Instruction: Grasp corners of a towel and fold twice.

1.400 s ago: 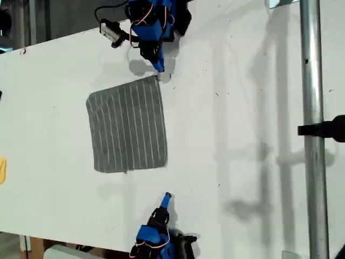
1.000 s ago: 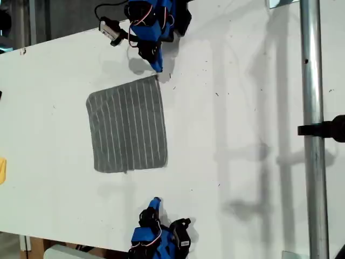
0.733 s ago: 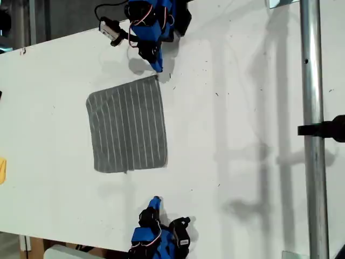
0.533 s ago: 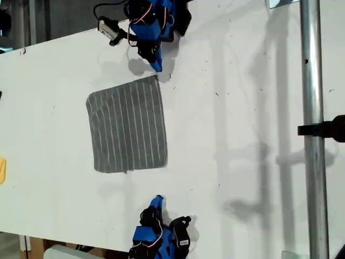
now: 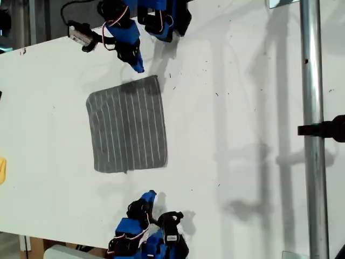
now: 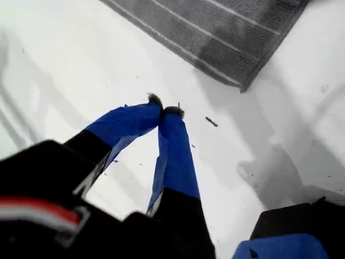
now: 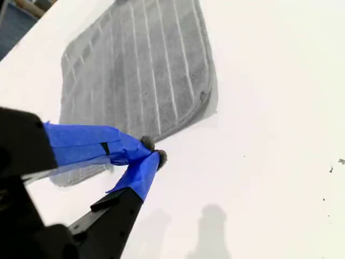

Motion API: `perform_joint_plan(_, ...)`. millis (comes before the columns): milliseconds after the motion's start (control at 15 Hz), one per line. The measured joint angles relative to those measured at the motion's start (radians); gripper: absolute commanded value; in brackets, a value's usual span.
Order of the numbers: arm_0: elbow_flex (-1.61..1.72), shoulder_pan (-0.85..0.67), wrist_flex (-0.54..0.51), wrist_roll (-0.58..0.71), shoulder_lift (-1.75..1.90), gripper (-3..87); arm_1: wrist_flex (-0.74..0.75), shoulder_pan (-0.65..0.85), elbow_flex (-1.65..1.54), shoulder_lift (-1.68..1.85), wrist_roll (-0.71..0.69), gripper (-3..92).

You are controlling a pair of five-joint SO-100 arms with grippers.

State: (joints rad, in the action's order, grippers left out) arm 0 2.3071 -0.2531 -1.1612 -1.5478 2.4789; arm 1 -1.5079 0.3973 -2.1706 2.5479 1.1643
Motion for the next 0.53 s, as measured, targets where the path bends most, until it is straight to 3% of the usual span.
perform_joint_plan(267,-0.394,0.002,-0.087,0.052,-0.333,-2.9,-0.163,0.146,0.299,-0.273,-0.156,1.2)
perform_joint_plan(533,-0.575,0.002,-0.144,0.087,-0.466,2.6,-0.19,0.192,0.347,-0.396,-0.19,33.6)
